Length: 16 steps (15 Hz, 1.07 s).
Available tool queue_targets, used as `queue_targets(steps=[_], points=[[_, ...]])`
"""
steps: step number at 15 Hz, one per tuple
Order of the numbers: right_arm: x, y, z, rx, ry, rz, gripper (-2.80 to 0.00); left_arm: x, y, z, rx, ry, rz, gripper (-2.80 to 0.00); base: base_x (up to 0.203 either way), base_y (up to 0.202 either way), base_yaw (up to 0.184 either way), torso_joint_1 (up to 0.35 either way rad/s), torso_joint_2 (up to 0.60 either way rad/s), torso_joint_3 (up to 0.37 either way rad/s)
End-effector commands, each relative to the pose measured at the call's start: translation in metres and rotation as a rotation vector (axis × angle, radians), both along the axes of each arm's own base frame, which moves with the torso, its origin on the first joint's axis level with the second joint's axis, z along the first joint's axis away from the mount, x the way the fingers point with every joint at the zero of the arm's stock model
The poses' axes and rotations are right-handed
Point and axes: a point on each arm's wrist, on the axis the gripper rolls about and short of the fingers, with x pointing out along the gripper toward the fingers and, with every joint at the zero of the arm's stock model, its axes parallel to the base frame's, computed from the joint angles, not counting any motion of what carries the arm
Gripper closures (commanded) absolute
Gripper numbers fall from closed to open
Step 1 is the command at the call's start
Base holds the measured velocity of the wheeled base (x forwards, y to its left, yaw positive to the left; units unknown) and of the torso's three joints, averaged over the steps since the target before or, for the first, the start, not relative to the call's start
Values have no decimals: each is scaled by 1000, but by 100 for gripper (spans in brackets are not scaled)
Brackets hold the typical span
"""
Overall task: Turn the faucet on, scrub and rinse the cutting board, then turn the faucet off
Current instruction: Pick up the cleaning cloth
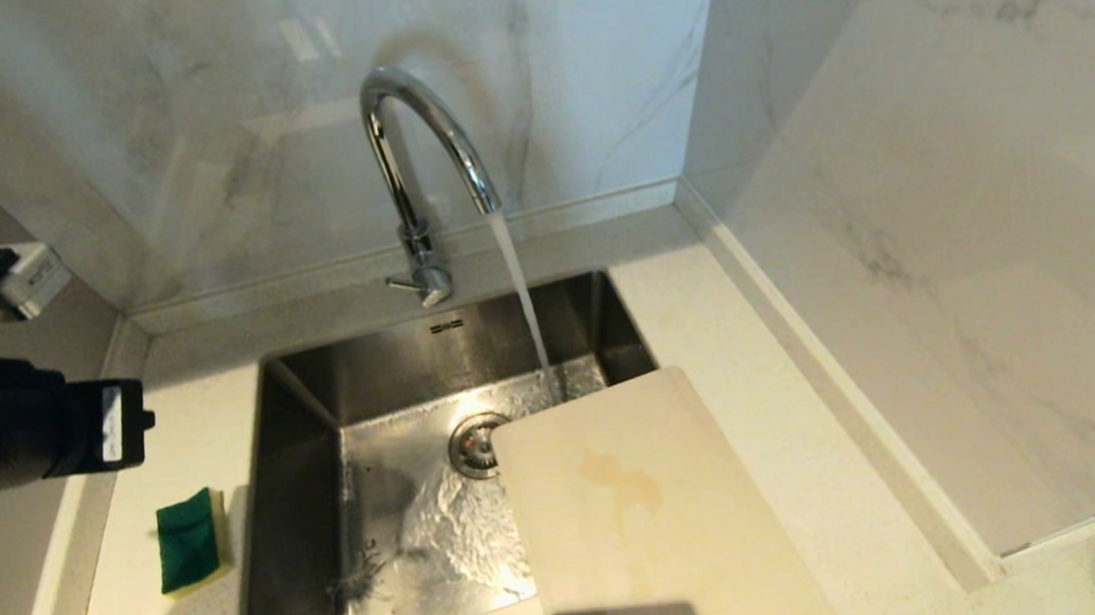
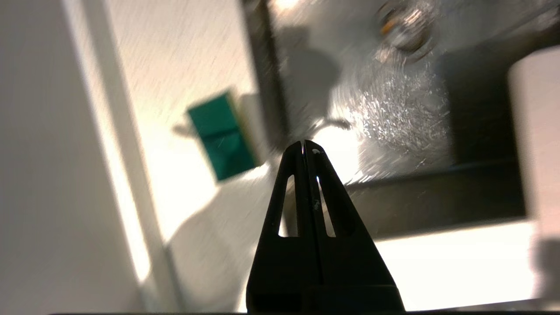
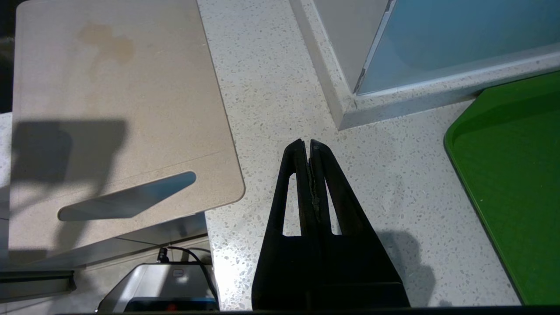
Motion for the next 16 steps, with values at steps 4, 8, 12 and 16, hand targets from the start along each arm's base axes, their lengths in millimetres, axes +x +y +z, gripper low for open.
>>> queue_targets(steps=[4, 8, 12, 16], points=[[0, 0, 0, -1, 3, 0, 0, -16, 11, -49, 51, 88, 90, 0, 0, 0, 0, 0, 0, 0], [0, 0, 0, -1, 3, 0, 0, -20, 49, -58, 113, 263, 210, 0, 0, 0, 0, 0, 0, 0], [0, 0, 0, -1, 3, 0, 0, -12, 86, -68, -107, 378, 185, 0, 0, 0, 0, 0, 0, 0], [0, 0, 0, -1, 3, 0, 0, 12, 91, -86, -140, 433, 165, -280, 0, 0, 0, 0, 0, 0]])
